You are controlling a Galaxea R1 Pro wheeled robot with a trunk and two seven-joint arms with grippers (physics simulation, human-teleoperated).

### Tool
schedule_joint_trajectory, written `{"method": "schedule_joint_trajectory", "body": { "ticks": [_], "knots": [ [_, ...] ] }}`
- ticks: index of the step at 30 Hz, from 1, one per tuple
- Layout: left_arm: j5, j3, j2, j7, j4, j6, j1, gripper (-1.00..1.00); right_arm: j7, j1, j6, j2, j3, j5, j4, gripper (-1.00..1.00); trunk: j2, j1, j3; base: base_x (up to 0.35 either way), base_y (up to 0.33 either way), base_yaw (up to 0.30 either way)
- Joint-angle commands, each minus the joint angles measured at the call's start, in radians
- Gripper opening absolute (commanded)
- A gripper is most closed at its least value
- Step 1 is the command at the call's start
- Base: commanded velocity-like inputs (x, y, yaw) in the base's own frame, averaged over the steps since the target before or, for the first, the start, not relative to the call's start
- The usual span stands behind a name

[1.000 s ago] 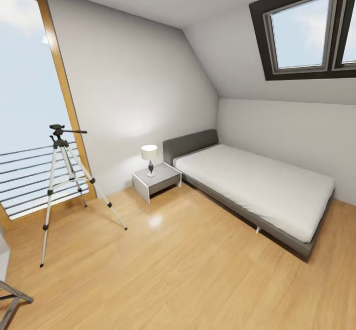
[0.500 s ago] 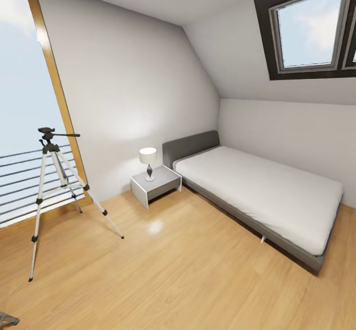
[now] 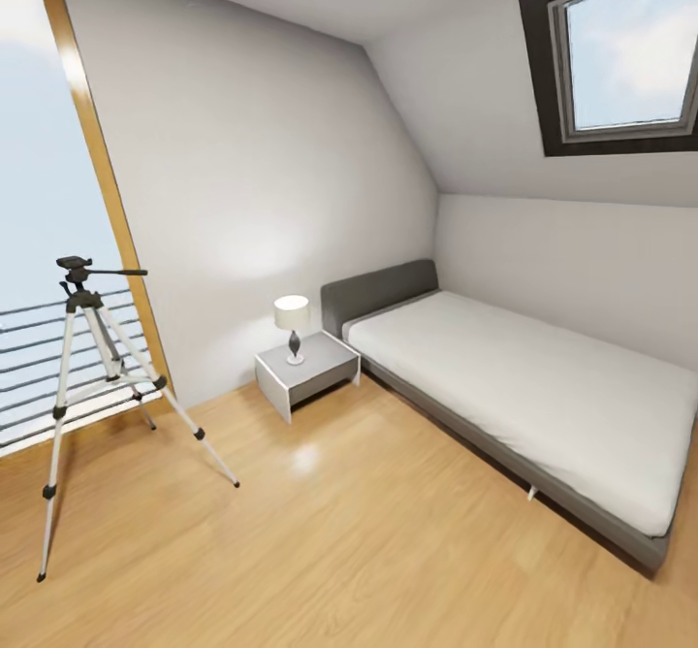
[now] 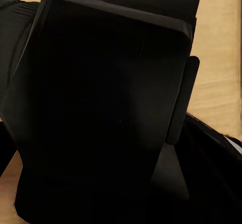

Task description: Attach the digital camera to the camera tripod in the bedroom.

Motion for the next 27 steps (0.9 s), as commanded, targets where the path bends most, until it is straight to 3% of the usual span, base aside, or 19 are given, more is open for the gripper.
{"method": "schedule_joint_trajectory", "body": {
  "ticks": [1, 27],
  "knots": [
    [0.006, -0.009, -0.001, 0.004, 0.0, -0.001, 0.0, -1.0, 0.001, -0.001, -0.006, 0.0, -0.001, 0.007, 0.003, 1.0, -0.001, 0.001, 0.0, 0.325, 0.0, 0.19],
    [0.007, -0.009, -0.001, 0.004, 0.0, -0.004, 0.0, -1.0, 0.001, -0.001, -0.008, -0.002, -0.002, 0.007, 0.003, 1.0, -0.001, 0.001, 0.0, 0.325, 0.0, 0.267]
  ]
}}
